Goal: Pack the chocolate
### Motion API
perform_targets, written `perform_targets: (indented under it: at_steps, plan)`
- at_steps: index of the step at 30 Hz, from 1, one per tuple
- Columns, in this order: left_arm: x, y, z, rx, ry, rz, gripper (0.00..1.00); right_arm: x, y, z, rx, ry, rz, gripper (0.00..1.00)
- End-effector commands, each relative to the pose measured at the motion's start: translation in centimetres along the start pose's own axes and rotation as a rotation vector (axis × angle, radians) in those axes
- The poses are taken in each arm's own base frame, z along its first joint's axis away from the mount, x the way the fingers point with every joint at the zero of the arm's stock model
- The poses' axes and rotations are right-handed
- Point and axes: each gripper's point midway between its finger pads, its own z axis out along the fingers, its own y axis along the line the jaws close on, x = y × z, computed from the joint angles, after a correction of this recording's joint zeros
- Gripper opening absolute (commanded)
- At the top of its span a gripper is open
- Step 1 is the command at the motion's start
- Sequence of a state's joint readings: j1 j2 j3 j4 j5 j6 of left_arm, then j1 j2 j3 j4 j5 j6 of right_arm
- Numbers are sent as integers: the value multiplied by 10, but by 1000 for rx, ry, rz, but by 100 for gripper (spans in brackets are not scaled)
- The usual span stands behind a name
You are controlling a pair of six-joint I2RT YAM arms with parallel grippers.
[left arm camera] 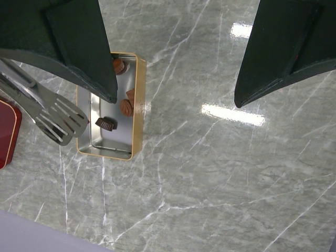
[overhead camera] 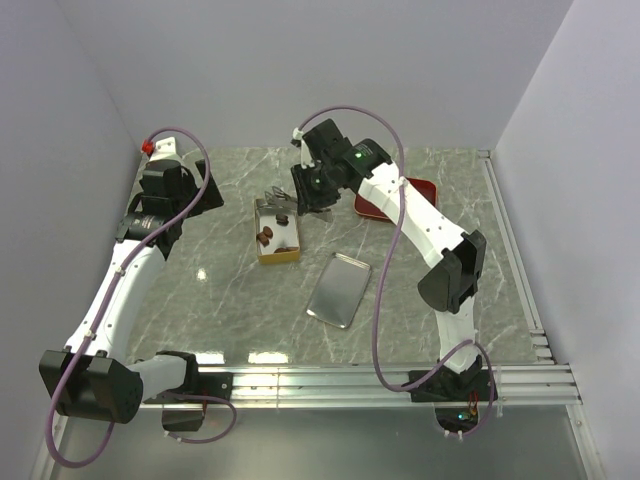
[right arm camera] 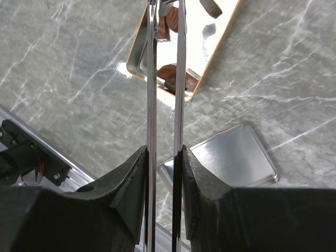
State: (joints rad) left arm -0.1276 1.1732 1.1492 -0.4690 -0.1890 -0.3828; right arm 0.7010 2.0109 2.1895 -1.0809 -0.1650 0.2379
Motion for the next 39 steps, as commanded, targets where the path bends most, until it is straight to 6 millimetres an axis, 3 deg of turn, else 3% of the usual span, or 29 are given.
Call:
perform_targets:
  at_steps: [1, 17, 22, 29, 31, 35, 39]
  plan:
    - [-10, -3, -6, 24, -45, -18, 99, -1, 9, -9, -28, -14, -20, 37]
    - [-10, -3, -6, 22, -45, -18, 100, 3, 8, -6, -25, 0, -16, 46]
    - [-11, -3, -6, 20, -46, -16, 100, -8, -9, -10, 11, -39, 12, 45]
    - [-11, -2, -5, 14, -45, -13, 100, -23, -89, -40, 150, -108, 116, 45]
    - [-12, -2, -5, 16, -46, -15, 99, -24, -122, -52, 210, -124, 155, 44]
    - [-10, -2, -4, 14, -44, -16, 99, -4, -178, -77, 353, -108, 227, 43]
    - [-9, -2, -4, 15, -42, -15, 100, 21, -215, -89, 442, -87, 292, 42]
